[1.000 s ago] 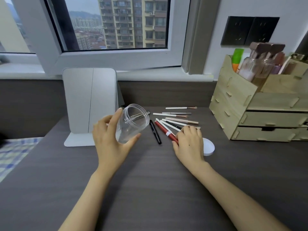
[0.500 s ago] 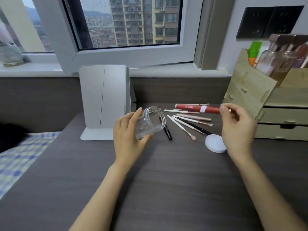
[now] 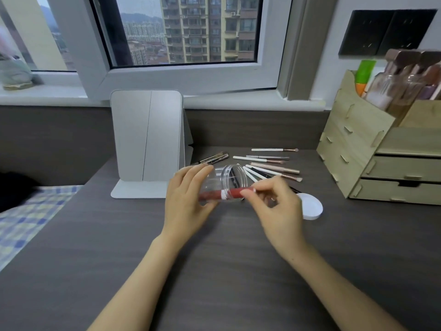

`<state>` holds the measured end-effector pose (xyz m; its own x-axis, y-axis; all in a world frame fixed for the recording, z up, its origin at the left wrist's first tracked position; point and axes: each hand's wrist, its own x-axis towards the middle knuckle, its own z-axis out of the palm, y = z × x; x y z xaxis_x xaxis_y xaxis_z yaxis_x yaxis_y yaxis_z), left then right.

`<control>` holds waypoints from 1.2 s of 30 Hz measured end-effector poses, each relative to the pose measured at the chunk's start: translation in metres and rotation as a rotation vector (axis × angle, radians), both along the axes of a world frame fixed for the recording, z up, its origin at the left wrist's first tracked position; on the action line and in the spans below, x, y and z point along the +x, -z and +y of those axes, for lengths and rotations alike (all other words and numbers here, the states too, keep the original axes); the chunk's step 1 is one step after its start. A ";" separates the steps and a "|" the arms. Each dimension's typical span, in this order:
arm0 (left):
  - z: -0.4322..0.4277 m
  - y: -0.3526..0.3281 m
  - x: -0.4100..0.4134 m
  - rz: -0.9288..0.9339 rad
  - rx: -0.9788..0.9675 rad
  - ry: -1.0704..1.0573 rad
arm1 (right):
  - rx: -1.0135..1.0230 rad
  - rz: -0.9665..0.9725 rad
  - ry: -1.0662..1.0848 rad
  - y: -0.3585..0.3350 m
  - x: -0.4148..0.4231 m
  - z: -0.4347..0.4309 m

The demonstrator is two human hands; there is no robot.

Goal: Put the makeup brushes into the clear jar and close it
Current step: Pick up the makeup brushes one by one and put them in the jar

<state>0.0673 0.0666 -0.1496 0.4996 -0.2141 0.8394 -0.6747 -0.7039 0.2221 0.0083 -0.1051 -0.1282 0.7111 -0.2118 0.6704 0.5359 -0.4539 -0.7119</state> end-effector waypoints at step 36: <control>0.018 -0.002 0.016 0.048 -0.138 -0.128 | -0.842 -0.009 0.211 -0.061 0.022 -0.010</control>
